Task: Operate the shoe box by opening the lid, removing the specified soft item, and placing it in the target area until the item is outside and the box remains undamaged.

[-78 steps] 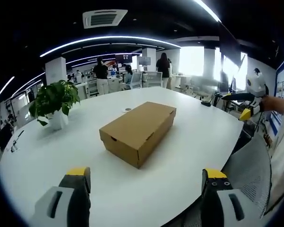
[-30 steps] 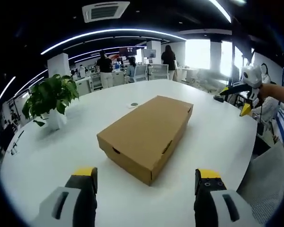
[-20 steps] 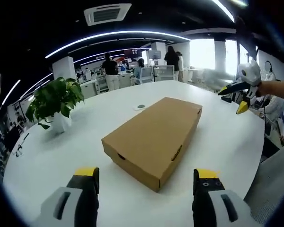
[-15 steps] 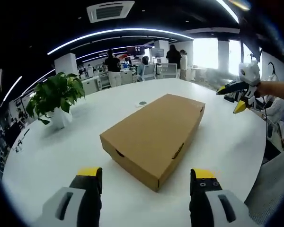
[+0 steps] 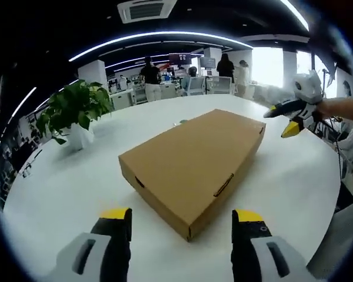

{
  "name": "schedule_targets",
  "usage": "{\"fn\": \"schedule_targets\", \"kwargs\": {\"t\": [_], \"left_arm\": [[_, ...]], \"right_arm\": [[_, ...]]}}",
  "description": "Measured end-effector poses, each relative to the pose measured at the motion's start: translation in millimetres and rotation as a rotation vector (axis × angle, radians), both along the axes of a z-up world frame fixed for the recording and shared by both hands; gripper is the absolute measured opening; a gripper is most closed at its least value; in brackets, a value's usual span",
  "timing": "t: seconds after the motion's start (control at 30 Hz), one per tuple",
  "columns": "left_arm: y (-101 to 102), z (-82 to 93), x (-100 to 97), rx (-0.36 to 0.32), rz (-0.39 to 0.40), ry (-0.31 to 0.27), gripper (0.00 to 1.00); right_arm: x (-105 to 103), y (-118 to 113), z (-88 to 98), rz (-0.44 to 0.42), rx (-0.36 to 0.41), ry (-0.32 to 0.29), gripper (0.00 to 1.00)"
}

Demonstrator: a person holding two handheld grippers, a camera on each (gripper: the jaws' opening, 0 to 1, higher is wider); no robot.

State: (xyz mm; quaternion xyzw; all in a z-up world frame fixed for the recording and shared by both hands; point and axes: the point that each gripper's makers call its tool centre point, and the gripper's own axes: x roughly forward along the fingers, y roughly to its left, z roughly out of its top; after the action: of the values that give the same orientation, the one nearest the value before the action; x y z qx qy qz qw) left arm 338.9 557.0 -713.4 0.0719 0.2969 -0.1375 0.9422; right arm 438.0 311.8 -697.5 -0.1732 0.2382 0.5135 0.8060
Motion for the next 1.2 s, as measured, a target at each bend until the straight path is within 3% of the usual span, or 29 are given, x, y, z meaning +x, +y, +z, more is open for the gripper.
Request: {"fn": "schedule_targets", "kwargs": {"t": [0.1,0.57,0.8,1.2], "left_arm": [[-1,-2.6,1.2,0.005,0.000,0.005,0.65],[-5,-3.4,11.8,0.007,0.027,-0.032,0.58],[-11,-4.8,14.8,-0.011,0.036,-0.023,0.57],[-7,-3.9,12.4,-0.011,0.036,0.010,0.54]], "right_arm": [[5,5,-0.9,0.029,-0.006,-0.024,0.49],[16,29,-10.7,0.070,-0.005,0.020,0.47],[18,31,-22.5,0.073,-0.022,0.049,0.45],[11,32,-23.0,0.028,-0.011,0.073,0.43]]}}
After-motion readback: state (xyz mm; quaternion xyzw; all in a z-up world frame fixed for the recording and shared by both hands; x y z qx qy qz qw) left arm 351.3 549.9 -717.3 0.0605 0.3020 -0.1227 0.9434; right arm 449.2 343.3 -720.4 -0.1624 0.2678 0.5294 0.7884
